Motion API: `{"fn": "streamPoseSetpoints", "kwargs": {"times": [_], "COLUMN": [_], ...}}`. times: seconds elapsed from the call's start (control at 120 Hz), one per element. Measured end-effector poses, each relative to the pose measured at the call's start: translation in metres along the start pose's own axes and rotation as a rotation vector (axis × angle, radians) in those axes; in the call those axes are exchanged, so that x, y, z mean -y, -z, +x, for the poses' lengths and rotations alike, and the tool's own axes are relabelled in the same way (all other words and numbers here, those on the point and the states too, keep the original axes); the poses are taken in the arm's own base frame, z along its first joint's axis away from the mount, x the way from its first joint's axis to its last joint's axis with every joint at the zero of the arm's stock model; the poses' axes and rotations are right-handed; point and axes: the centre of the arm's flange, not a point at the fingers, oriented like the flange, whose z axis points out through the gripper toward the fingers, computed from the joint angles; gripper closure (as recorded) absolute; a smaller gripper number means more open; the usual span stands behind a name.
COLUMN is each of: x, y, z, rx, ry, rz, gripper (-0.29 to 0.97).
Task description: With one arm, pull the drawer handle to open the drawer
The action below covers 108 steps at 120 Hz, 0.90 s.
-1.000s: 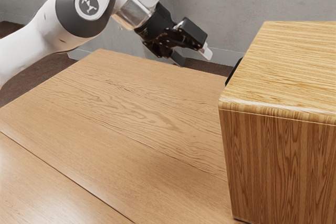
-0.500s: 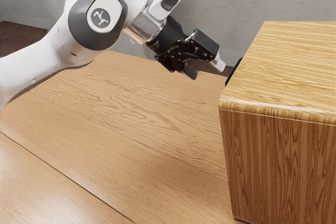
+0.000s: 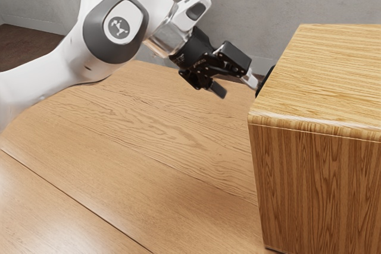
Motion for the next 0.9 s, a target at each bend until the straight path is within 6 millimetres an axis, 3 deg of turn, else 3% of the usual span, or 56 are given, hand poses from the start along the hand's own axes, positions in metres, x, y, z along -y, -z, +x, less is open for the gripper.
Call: {"fn": "streamPoseSetpoints", "kwargs": {"times": [0.108,0.358,0.9], "x": [0.005,-0.009,0.002], "y": [-0.001,-0.001,-0.017], "z": [0.001,-0.001,0.006], "rx": [0.001,-0.001,0.015], "ry": [0.008,-0.013,0.009], "rz": [0.003,-0.007,-0.008], "gripper": [0.00,0.00,0.00]}}
